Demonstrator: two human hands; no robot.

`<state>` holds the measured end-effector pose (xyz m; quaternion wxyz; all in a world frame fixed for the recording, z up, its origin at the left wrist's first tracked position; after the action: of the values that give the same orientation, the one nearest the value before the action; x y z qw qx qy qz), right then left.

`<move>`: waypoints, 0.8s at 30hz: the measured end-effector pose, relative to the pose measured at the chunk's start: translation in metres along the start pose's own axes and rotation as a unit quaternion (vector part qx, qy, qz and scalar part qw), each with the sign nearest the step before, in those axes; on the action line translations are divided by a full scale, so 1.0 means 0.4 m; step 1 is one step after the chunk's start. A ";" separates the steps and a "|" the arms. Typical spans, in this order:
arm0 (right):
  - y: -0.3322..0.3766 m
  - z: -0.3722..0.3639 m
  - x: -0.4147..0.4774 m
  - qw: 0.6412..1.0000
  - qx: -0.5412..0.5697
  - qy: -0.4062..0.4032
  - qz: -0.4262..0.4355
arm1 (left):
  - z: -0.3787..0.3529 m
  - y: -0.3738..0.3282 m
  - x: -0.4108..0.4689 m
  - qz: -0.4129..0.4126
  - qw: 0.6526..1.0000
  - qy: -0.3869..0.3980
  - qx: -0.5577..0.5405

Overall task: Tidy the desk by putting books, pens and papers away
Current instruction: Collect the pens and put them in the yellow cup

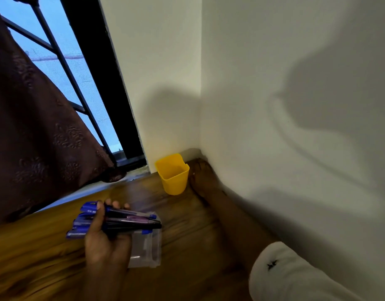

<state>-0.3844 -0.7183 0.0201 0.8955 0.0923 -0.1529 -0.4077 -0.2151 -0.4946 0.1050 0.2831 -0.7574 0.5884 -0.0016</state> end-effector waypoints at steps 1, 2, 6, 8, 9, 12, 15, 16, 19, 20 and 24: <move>-0.005 -0.008 -0.025 1.000 0.003 0.003 -0.016 | 0.001 0.002 -0.001 -0.003 1.000 -0.007 -0.002; -0.005 -0.014 -0.054 1.000 -0.004 0.005 -0.027 | 0.003 0.002 0.001 -0.006 1.000 -0.013 -0.006; 0.023 0.010 -0.169 0.999 0.005 -0.011 -0.041 | -0.008 0.004 0.014 0.002 1.000 0.002 -0.008; 0.032 0.021 -0.208 0.999 0.000 0.010 -0.035 | -0.019 0.001 0.021 0.012 1.000 0.014 -0.012; 0.030 0.025 -0.218 0.999 0.001 0.014 -0.037 | -0.021 -0.001 0.024 0.012 1.000 0.014 -0.009; 0.041 0.074 -0.221 0.997 0.042 -0.037 -0.047 | -0.029 -0.004 0.027 0.002 1.000 0.014 -0.005; 0.065 0.142 -0.205 0.980 0.094 -0.159 -0.072 | -0.030 -0.012 0.040 -0.001 1.000 0.003 -0.013; 0.068 0.159 -0.201 0.966 0.133 -0.200 -0.097 | -0.032 -0.019 0.043 -0.004 1.000 0.001 -0.019; 0.090 0.162 -0.174 0.939 0.220 -0.214 -0.152 | -0.035 -0.035 0.064 -0.004 0.999 0.001 -0.036; 0.108 0.146 -0.159 0.938 0.246 -0.192 -0.151 | -0.040 -0.038 0.072 -0.002 0.999 0.007 -0.041; 0.194 0.082 -0.100 0.903 0.368 -0.168 -0.146 | -0.070 -0.055 0.110 -0.011 0.999 0.019 -0.033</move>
<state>-0.3663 -0.6390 0.0654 0.6893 0.3665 -0.4253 -0.4579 -0.1913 -0.5427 0.1236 0.2467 -0.7728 0.5848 0.0006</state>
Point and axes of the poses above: each hand's wrist, its own x-axis towards the middle knuckle, its own z-axis out of the back of the hand, y = z × x, the point moved 6 cm from there along x, towards the middle knuckle, and after that the axes turned 15 degrees about z, right-handed, at the moved point
